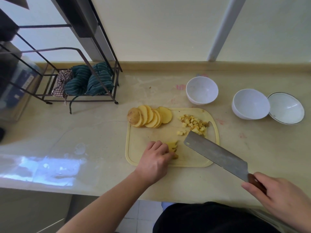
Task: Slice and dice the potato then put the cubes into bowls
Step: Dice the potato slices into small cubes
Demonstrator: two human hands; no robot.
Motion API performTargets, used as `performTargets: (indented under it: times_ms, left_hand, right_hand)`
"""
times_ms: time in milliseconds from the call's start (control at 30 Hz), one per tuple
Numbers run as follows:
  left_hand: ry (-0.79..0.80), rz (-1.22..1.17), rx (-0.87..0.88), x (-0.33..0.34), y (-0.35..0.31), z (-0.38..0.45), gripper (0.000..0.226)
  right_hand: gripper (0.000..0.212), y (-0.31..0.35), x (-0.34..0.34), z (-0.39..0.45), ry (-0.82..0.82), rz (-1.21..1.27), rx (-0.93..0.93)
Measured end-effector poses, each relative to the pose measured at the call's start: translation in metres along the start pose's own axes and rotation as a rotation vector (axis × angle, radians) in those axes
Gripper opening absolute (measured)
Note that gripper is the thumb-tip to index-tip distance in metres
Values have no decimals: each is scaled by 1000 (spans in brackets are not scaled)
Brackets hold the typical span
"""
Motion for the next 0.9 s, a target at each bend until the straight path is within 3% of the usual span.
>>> performTargets:
  times_ms: [100, 300, 433, 633, 800, 900]
  left_hand:
    - [10, -4, -11, 1, 0, -3, 20]
    - [169, 26, -267, 3, 10, 6, 64]
    - [288, -17, -347, -2, 13, 7, 60]
    - [295, -156, -428, -6, 12, 3, 58]
    - [330, -255, -568, -4, 10, 5, 62]
    - [302, -302, -638, -4, 9, 6, 63]
  right_hand:
    - [70, 4, 1, 1, 13, 8, 2]
    - [75, 21, -3, 4, 80, 208, -27]
    - [69, 40, -6, 9, 108, 300, -62]
    - [78, 65, 7, 18, 198, 470, -64]
    - [53, 90, 18, 23, 256, 640, -12]
    - [55, 101, 19, 24, 266, 662, -55]
Point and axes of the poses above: each hand's wrist, its own z-axis towards the middle knuckle, its own x-axis out of the palm, y = z × x, the point moved 4 cm from there along z, towards the middle knuckle, and after that the axes turned 13 degrees about y, right-handed, at the moved point
